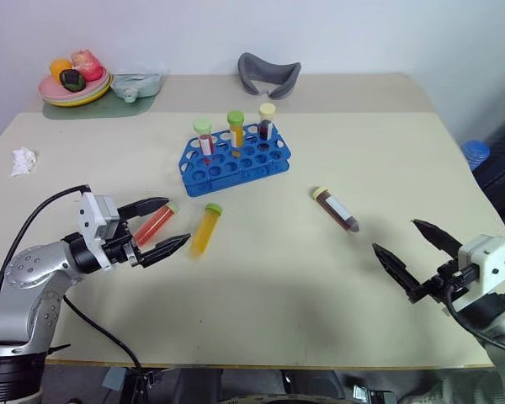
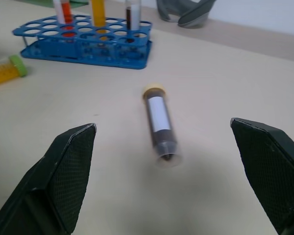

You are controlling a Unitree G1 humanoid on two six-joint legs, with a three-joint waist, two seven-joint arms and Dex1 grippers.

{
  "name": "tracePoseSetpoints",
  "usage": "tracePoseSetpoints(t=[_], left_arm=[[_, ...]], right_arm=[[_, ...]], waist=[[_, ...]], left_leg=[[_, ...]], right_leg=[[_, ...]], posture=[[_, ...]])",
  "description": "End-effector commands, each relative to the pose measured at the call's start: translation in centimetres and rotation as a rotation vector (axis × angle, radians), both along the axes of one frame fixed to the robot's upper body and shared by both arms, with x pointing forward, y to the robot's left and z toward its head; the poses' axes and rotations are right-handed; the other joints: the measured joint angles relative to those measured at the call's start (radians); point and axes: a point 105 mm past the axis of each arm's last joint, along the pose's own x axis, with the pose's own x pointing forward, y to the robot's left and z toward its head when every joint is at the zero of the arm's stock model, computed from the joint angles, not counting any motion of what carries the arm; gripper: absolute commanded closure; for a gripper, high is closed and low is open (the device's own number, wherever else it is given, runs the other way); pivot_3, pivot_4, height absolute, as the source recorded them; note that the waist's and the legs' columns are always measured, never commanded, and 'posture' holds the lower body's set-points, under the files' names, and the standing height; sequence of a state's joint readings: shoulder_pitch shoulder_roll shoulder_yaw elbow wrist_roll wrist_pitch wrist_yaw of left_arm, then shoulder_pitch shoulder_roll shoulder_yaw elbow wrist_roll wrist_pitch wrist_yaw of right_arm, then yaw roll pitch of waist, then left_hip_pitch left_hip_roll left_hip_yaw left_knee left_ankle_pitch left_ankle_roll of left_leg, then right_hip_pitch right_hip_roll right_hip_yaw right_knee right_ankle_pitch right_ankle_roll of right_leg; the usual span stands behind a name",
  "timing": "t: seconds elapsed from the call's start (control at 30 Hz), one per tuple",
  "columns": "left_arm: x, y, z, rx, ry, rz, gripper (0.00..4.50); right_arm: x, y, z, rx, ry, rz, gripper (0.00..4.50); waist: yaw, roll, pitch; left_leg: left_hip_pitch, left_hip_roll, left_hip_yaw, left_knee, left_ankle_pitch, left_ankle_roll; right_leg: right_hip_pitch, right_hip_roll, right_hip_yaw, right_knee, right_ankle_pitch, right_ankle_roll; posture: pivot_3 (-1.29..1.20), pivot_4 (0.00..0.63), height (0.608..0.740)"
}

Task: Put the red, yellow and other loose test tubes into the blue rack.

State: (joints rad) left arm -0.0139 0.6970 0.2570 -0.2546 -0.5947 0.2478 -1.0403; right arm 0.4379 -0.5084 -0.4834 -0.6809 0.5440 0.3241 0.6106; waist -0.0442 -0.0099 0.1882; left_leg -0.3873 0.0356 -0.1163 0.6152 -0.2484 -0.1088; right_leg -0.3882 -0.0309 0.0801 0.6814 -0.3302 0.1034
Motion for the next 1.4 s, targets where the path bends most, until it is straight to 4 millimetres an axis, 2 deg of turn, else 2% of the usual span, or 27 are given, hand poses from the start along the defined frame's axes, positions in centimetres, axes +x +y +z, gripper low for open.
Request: tracePoseSetpoints(t=[0.03, 0.43, 0.63, 0.77, 0.9, 1.13, 1.4], left_arm=[[0.0, -0.2, 0.3, 0.018, -0.021, -0.011, 0.02], [0.2, -0.8, 0.5, -0.003, -0.012, -0.041, 0.02], [0.0, -1.5, 0.2, -0.001, -0.011, -0.074, 0.02], [-0.1, -2.0, 0.9, -0.028, -0.027, -0.141, 0.02], [-0.9, -2.6, 1.5, -0.034, -0.063, -0.281, 0.02], [-2.1, -2.9, 0.9, 0.047, -0.006, -0.458, 0.02], [-1.9, -3.7, 0.5, 0.057, -0.01, -0.455, 0.02]], right_arm=[[-0.4, 0.8, 0.7, -0.002, -0.027, 0.024, 0.0], [-0.2, 0.6, 0.3, -0.021, -0.019, 0.019, 0.0], [-0.1, 1.7, -0.3, -0.003, 0.012, 0.068, 0.0], [0.7, 2.3, -0.6, -0.023, 0.059, 0.088, 0.0], [2.1, 2.8, -0.1, -0.053, 0.131, 0.135, 0.0], [5.3, 2.3, 0.6, -0.16, 0.357, 0.141, 0.0], [8.8, 3.3, 1.4, -0.108, 0.545, 0.111, 0.0]], waist=[[0.001, 0.0, 0.0], [0.0, 0.0, 0.0], [0.0, 0.0, 0.0], [0.0, 0.0, 0.0], [-0.001, 0.0, 0.0], [0.0, 0.0, 0.0], [-0.001, 0.0, 0.001]], left_leg=[[0.0, 0.0, 0.0, 0.0, 0.0, 0.0], [0.0, 0.0, 0.0, 0.0, 0.0, 0.0], [0.0, 0.0, 0.0, 0.0, 0.0, 0.0], [0.0, 0.0, 0.0, 0.0, 0.0, 0.0], [0.0, 0.0, 0.0, 0.001, 0.0, 0.0], [-0.001, 0.0, 0.0, 0.0, 0.0, 0.0], [-0.002, 0.0, 0.0, 0.001, 0.0, 0.001]], right_leg=[[0.0, 0.0, 0.0, 0.0, 0.0, 0.0], [0.0, 0.0, 0.0, 0.0, 0.0, 0.0], [0.0, 0.0, 0.0, 0.0, 0.0, 0.0], [0.0, 0.0, 0.0, 0.0, 0.0, 0.0], [0.0, 0.0, 0.0, 0.0, 0.0, 0.0], [-0.001, 0.0, 0.0, 0.0, 0.0, 0.0], [-0.003, 0.0, 0.0, 0.0, 0.0, 0.0]], posture=[[0.0, 0.15, 0.74], [0.0, 0.15, 0.74], [0.0, 0.15, 0.74], [0.0, 0.15, 0.74], [0.0, 0.15, 0.74], [0.0, 0.15, 0.74], [0.0, 0.15, 0.74]])
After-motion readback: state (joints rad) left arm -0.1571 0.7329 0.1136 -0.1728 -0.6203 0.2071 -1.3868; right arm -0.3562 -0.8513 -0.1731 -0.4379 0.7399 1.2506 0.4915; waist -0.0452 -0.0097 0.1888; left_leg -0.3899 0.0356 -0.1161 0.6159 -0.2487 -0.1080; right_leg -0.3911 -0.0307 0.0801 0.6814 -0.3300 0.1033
